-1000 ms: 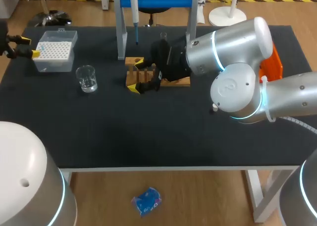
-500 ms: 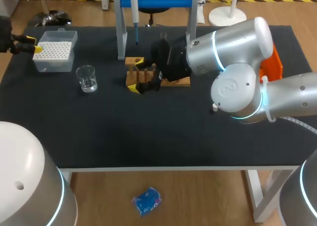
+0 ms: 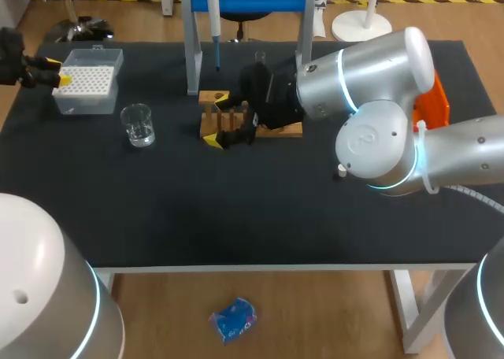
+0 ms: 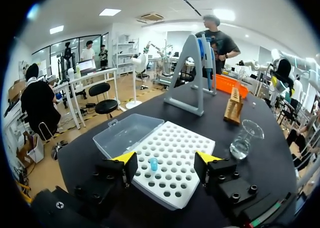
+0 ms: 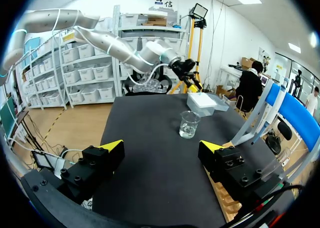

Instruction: Invert the test tube, pick up the pipette, mount the tip to pipette, aspirate from beaker and dispense into the tube, eject the tip, return the pipette, and cap with the stopper.

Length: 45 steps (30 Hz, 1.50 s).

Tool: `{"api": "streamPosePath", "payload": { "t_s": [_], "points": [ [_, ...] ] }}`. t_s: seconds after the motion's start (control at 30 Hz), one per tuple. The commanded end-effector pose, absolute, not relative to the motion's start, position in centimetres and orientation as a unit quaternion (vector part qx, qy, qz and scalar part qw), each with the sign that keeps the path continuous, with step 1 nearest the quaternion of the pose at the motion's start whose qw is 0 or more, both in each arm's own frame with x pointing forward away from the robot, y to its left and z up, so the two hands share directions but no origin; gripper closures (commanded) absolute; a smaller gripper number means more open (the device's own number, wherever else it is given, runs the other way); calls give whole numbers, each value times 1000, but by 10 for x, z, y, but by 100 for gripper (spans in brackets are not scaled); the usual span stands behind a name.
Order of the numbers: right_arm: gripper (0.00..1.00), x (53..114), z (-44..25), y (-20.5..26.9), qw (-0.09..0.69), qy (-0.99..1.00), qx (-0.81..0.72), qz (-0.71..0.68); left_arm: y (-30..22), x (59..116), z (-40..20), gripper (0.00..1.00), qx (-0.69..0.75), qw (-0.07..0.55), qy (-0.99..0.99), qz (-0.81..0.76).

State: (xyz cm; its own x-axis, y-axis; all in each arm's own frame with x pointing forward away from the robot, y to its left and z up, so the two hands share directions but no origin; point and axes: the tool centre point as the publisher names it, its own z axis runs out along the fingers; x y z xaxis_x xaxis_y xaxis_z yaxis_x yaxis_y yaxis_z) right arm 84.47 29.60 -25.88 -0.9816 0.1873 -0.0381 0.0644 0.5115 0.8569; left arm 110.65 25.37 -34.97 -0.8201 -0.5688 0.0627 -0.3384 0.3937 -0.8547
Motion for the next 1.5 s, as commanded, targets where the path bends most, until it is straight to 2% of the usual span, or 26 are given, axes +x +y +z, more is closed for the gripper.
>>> {"api": "streamPosePath", "payload": {
  "t_s": [0.03, 0.07, 0.13, 0.27, 0.37, 0.47, 0.53, 0.97, 1.27, 1.5],
  "points": [
    [0, 845, -258, 296, 63, 868, 72, 488, 256, 1114, -356, 31, -268, 117, 826, -482],
    [0, 845, -258, 296, 63, 868, 72, 488, 256, 1115, -356, 33, -267, 118, 825, -483],
    [0, 845, -258, 296, 63, 868, 72, 488, 255, 1116, -356, 42, -264, 119, 826, -483],
    [0, 845, -258, 296, 63, 868, 72, 488, 254, 1118, -357, 44, -260, 120, 827, -485],
    [0, 845, -258, 296, 63, 868, 72, 488, 254, 1119, -356, 51, -257, 121, 827, -485],
    [0, 845, -258, 296, 63, 868, 72, 488, 254, 1119, -356, 53, -257, 121, 827, -486],
    [0, 845, -258, 296, 63, 868, 72, 488, 254, 1119, -357, 60, -255, 119, 827, -487],
    [0, 845, -258, 296, 63, 868, 72, 488, 249, 1118, -360, 60, -248, 115, 827, -491],
    [0, 845, -258, 296, 63, 868, 72, 488, 249, 1118, -362, 70, -249, 113, 828, -490],
    [0, 845, -258, 296, 63, 868, 72, 488, 251, 1118, -363, 71, -251, 112, 829, -488]
  ]
}}
